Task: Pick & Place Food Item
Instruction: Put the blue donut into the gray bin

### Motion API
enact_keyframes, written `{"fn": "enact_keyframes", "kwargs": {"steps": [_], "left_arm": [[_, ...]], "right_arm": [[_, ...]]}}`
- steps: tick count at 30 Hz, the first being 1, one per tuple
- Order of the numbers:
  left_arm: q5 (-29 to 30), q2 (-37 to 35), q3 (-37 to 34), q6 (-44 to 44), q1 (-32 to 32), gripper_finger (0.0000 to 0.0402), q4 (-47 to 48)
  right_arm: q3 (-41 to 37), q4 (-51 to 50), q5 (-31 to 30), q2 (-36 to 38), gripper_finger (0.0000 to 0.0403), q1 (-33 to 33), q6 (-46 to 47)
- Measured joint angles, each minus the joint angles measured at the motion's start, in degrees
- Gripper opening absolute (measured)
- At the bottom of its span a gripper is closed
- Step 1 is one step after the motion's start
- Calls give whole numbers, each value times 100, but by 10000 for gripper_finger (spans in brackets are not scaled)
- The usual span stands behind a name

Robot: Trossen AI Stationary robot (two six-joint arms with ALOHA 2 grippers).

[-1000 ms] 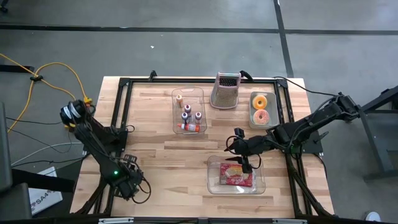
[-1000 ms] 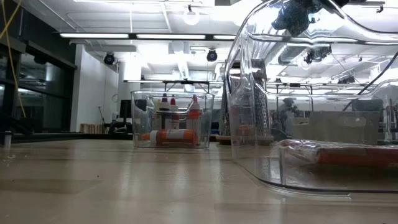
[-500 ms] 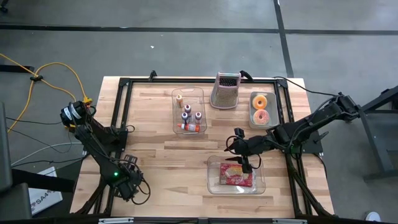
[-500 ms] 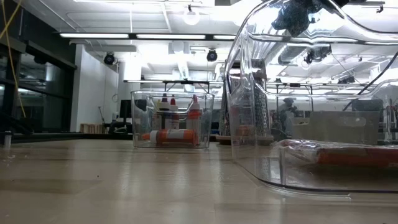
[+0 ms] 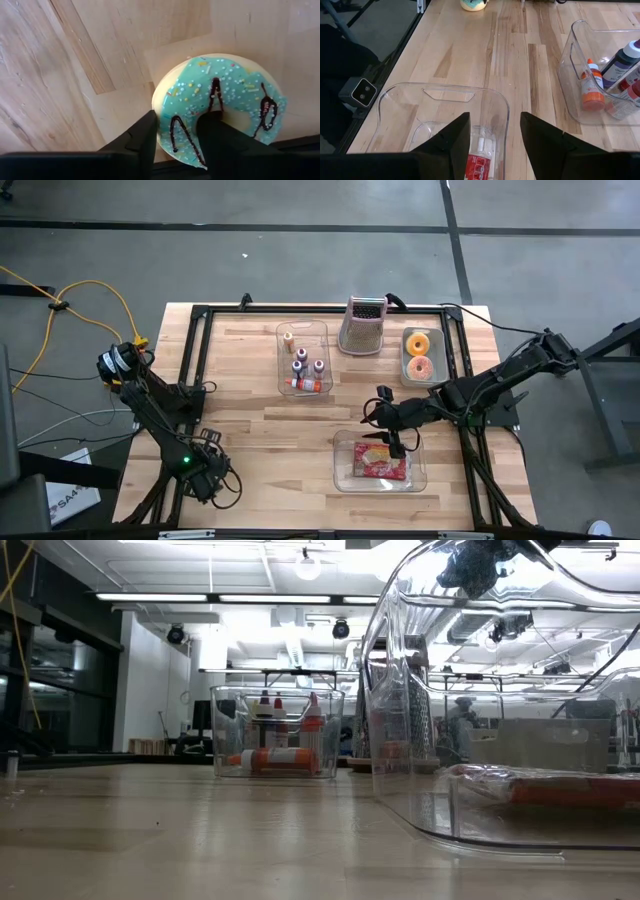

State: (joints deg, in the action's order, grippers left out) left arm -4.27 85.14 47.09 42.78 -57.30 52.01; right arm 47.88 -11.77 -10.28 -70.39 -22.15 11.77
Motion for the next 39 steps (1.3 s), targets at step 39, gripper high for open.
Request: {"fn": "enact_keyframes", "kwargs": {"steps": [39], "left_arm": [[-343, -1238, -2, -89, 1858, 90, -758]], "right_arm": [[0, 0, -1, 1, 162, 0, 0]]}}
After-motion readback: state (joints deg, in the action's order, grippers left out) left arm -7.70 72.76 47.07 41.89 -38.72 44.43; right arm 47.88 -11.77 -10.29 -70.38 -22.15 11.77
